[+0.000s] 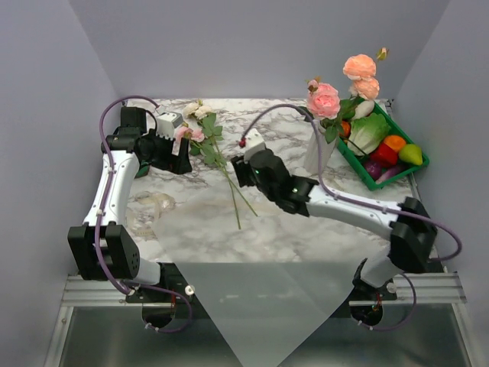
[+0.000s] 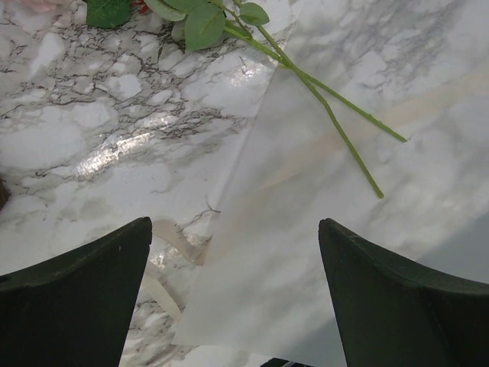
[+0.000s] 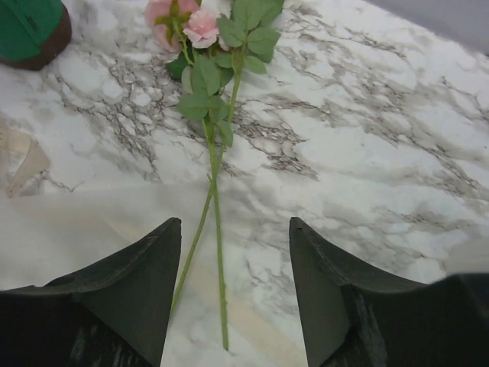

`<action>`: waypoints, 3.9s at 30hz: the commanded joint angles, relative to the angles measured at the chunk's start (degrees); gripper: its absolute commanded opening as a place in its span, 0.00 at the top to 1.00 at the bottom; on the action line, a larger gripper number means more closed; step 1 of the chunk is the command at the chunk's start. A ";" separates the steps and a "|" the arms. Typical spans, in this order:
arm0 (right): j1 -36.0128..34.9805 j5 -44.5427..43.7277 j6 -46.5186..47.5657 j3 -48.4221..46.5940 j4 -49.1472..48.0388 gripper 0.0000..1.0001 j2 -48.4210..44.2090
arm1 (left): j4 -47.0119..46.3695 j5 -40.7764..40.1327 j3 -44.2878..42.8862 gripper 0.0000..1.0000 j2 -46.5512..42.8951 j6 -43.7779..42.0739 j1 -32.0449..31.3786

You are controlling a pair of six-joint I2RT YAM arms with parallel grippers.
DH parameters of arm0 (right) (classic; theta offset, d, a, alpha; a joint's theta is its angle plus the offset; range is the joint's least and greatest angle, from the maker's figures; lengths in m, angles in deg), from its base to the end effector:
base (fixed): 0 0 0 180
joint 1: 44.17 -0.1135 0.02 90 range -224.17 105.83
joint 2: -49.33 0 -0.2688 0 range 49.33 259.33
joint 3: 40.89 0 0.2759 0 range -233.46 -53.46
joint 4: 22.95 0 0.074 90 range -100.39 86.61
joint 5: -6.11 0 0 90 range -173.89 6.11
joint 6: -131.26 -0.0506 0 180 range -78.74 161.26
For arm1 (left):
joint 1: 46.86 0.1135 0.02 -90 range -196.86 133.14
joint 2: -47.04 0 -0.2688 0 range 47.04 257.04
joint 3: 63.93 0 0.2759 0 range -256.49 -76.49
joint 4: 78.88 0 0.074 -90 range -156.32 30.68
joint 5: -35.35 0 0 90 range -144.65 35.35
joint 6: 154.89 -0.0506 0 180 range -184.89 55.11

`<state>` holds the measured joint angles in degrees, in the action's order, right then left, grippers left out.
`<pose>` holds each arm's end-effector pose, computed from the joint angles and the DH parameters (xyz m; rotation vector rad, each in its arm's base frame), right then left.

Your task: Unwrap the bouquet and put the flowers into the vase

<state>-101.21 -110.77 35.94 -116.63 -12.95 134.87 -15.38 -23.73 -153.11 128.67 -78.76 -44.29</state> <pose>0.2276 0.3090 0.2942 -0.5309 1.8123 0.2969 0.3210 -0.0116 0.3184 0.4435 2.3953 -0.5582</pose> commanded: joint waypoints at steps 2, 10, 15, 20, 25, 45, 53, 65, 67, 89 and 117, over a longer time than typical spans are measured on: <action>1.83 4.28 -0.39 -20.03 14.50 0.40 19.10 | 0.57 0.55 0.33 0.01 -1.73 -0.28 1.03; 7.02 15.52 -6.01 -35.33 21.63 0.42 32.48 | 1.01 0.72 0.51 0.01 -2.00 -1.86 2.62; 7.99 17.73 -6.72 -40.00 24.54 0.43 36.71 | 0.92 0.99 1.03 0.01 -1.91 -2.39 3.14; 8.78 19.40 -7.16 -42.46 26.21 0.43 39.96 | 0.48 1.78 1.47 0.01 -2.00 -2.39 3.23; 9.05 18.97 -7.95 -47.73 30.50 0.44 43.74 | 0.30 1.87 1.39 0.01 -2.26 -2.30 3.23; 11.86 22.30 -10.68 -61.97 42.47 0.50 54.38 | 0.13 2.75 1.39 0.01 -3.14 -2.13 3.32; 11.86 23.18 -10.15 -64.26 43.88 0.50 56.40 | -0.22 2.75 1.82 0.01 -3.05 -2.57 3.32; 12.39 23.71 -12.69 -70.15 48.71 0.50 61.59 | -0.67 2.92 2.09 0.01 -2.79 -2.92 3.58; 12.48 23.27 -13.22 -70.59 49.15 0.51 62.12 | -0.40 3.01 1.91 0.01 -2.79 -3.18 3.76; 13.18 25.56 -12.70 -57.32 41.32 0.72 49.46 | -0.31 3.10 3.05 0.01 -3.23 -3.80 4.29; 14.15 24.24 -11.82 -70.51 48.27 0.64 59.48 | -0.23 4.15 3.85 0.01 -3.31 -5.03 5.34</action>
<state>-87.31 -87.27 24.29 -188.43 32.09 192.85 -15.86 -22.00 -149.00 126.74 -82.94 -39.35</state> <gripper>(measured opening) 0.357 0.988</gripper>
